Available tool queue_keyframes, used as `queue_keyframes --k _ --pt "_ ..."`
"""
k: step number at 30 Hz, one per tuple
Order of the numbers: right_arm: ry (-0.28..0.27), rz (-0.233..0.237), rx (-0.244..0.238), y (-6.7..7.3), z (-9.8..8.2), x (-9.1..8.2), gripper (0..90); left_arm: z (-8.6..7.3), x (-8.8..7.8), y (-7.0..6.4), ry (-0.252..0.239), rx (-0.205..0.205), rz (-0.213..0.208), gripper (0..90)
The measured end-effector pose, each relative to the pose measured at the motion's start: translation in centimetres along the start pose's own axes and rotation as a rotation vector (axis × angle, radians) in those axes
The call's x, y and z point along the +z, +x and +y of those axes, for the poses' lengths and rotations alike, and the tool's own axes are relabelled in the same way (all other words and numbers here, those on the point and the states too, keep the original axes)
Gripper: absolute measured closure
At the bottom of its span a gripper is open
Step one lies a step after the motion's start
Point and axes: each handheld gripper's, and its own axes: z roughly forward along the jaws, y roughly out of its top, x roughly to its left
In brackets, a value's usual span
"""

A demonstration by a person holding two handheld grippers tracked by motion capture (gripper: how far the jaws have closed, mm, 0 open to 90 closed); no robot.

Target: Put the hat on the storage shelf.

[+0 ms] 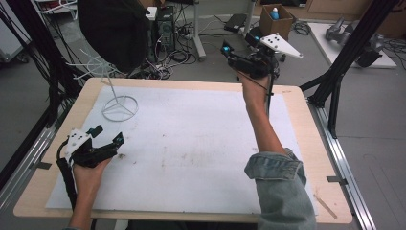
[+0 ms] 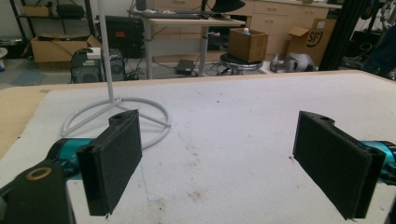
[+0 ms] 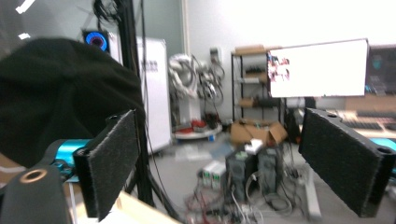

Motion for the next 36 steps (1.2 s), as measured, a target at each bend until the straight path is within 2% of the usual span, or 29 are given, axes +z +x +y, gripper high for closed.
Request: queue_keyframes --k 3,8,17,22,31,33,34,36 --pt "-0.015 -0.036 -0.023 -0.7 -0.2 -1.6 11.7 0.0 0.0 0.0 0.000 -0.001 -0.001 15.8" --pt "0.022 -0.089 -0.033 -1.8 -1.0 -4.3 11.7 -0.1 0.0 0.0 0.001 0.000 0.002 15.8" --pt "0.064 -0.145 -0.048 -3.5 -3.3 -9.7 11.7 -0.1 0.0 0.1 0.006 0.005 0.014 15.8" --pt "0.068 -0.160 -0.059 -3.8 -5.0 -12.4 11.7 -0.3 0.2 -0.2 0.020 0.019 0.008 15.8" --pt "0.099 -0.185 -0.047 -3.6 -8.7 -16.5 11.6 -0.4 0.3 -0.3 0.031 0.028 0.010 15.8" --pt "0.183 -0.183 -0.029 -3.7 -9.1 -16.7 10.9 -0.4 0.4 -0.4 0.034 0.027 0.011 15.8" --pt "0.206 -0.176 -0.024 -3.8 -9.2 -16.8 10.9 -0.5 0.4 -0.4 0.035 0.029 0.009 15.8" --pt "0.176 -0.197 -0.040 -3.6 -10.0 -17.3 11.1 -0.5 0.4 -0.5 0.040 0.033 0.011 15.8"
